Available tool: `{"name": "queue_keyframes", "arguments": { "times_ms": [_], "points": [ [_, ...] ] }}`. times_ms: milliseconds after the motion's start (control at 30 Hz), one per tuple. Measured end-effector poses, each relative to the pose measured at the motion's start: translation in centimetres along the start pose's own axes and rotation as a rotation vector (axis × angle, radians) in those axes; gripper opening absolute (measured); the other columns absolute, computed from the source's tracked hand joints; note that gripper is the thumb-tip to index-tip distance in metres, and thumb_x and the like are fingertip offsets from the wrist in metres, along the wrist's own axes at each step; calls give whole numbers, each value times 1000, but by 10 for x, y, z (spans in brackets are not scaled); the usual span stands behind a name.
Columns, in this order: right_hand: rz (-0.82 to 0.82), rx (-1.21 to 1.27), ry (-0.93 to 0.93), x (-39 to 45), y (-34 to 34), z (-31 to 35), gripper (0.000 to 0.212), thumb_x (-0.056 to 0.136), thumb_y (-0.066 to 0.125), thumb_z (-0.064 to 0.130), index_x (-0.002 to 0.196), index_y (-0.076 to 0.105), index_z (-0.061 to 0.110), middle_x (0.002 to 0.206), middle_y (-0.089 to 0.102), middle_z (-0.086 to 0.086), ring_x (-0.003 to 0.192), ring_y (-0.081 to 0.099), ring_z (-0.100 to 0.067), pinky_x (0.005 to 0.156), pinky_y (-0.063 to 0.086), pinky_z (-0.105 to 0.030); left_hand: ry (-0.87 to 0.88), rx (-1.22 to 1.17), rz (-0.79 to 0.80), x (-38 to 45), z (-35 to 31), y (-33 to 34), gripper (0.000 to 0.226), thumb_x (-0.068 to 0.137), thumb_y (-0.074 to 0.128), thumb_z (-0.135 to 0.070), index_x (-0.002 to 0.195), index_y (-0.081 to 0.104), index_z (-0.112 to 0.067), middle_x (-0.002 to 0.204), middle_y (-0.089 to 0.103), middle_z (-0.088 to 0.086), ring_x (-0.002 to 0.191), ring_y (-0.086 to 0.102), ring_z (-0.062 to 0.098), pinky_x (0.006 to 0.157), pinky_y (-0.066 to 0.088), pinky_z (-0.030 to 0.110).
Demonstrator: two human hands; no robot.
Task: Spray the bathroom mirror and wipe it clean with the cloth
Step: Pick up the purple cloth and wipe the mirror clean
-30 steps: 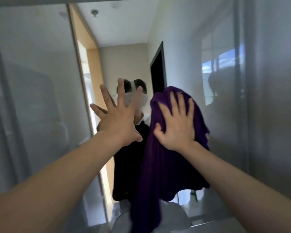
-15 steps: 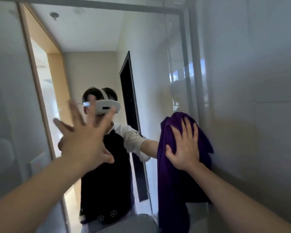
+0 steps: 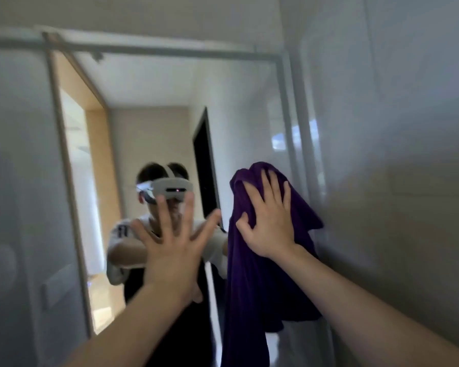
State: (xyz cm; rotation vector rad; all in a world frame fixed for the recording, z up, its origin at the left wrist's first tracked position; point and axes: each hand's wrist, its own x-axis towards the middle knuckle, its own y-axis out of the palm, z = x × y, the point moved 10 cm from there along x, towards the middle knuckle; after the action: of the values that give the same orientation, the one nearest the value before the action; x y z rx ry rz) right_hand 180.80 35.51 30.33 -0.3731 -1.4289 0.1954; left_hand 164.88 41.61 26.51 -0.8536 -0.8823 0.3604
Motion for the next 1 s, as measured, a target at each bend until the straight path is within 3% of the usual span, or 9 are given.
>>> {"name": "queue_keyframes", "arguments": {
  "times_ms": [100, 200, 300, 400, 533, 700, 900, 1000],
  "points": [
    [6, -13, -252, 21, 0, 63, 66, 85, 49, 36, 150, 44, 25, 167, 27, -9, 156, 16, -31, 125, 9, -59, -17, 20, -22, 0, 3, -3, 150, 69, 82, -60, 144, -45, -34, 146, -59, 11, 129, -50, 58, 100, 0, 91],
    [-24, 10, -351, 19, 1, 81, 68, 84, 50, 32, 151, 44, 26, 165, 31, -6, 155, 21, -27, 125, 12, -57, -36, 18, -87, -1, 16, -6, 132, 83, 72, -48, 146, -44, -32, 147, -58, 10, 132, -49, 55, 104, -2, 87],
    [-12, -33, -342, 14, 3, 55, 67, 82, 52, 36, 148, 48, 23, 162, 36, -8, 154, 25, -29, 125, 14, -57, -49, 41, -57, 0, 21, -1, 147, 73, 77, -62, 138, -52, -32, 144, -61, 9, 132, -50, 54, 104, -6, 87],
    [-44, -56, -144, 10, -3, -11, 67, 79, 49, 38, 142, 52, 17, 159, 40, -18, 151, 28, -36, 123, 16, -60, -48, 51, -36, 1, 20, -1, 160, 59, 82, -72, 137, -52, -31, 143, -62, 9, 133, -48, 55, 106, -3, 87],
    [-123, 19, 98, -21, -4, -70, 73, 80, 44, 35, 149, 37, 14, 160, 31, -26, 152, 20, -36, 125, 15, -56, -44, 49, -76, 3, 18, -4, 161, 56, 85, -69, 147, -42, -31, 146, -60, 9, 133, -47, 56, 107, 3, 86],
    [-161, 123, 365, -92, 26, -72, 76, 79, 44, 33, 153, 36, 14, 161, 31, -24, 154, 18, -37, 126, 10, -54, -29, 44, -130, 3, 12, -7, 168, 48, 89, -68, 148, -41, -32, 156, -48, 7, 143, -34, 55, 106, 6, 87],
    [-59, 215, 588, -232, 88, -68, 75, 79, 47, 27, 151, 33, 10, 161, 28, -29, 152, 19, -41, 124, 12, -60, -25, 79, -114, 1, 11, 2, 165, 46, 91, -68, 156, -25, -30, 163, -36, 10, 146, -27, 56, 105, 5, 88],
    [-53, 303, 844, -298, 114, -62, 75, 81, 43, 25, 153, 30, 7, 161, 22, -32, 152, 18, -43, 124, 11, -60, -22, 92, -126, 1, 12, 2, 164, 44, 91, -69, 157, -22, -31, 164, -34, 11, 147, -25, 56, 105, 3, 88]
  ]
}}
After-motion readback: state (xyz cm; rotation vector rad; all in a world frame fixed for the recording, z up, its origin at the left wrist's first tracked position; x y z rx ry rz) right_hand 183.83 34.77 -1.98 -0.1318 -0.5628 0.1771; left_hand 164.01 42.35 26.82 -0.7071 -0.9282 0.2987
